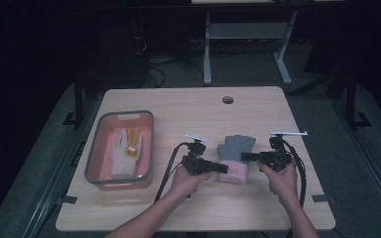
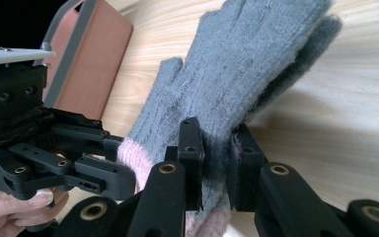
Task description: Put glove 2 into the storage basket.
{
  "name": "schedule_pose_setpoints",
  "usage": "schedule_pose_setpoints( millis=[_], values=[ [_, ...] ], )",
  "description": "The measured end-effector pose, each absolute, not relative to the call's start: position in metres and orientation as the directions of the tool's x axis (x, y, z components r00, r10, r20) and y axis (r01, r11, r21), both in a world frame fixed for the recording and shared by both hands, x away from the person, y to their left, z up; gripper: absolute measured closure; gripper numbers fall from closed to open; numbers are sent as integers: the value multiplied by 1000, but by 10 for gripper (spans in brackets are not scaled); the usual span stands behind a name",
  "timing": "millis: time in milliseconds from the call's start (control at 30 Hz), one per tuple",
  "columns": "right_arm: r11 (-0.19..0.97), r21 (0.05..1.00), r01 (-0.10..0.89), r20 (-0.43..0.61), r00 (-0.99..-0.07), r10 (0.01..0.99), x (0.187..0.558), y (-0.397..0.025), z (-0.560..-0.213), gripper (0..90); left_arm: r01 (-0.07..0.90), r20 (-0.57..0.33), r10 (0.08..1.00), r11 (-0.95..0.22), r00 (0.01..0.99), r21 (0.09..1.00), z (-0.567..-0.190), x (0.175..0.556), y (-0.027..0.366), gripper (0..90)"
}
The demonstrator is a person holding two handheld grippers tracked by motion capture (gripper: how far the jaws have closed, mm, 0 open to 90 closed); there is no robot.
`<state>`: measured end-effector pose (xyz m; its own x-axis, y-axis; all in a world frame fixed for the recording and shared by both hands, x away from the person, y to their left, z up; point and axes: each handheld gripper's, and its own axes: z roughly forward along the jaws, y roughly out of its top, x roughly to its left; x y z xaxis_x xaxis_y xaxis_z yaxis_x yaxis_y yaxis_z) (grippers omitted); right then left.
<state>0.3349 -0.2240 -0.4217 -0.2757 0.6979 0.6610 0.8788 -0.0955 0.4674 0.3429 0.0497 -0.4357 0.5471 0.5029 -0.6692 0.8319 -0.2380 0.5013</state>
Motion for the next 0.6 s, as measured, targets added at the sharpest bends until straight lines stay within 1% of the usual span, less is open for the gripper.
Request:
schedule_pose_setpoints(
  millis=[600],
  values=[
    [-77,470,879,671,-299,678,342,-206,-411,787,823,-652,517,-224,554,522,-423,343,70,669]
  ],
)
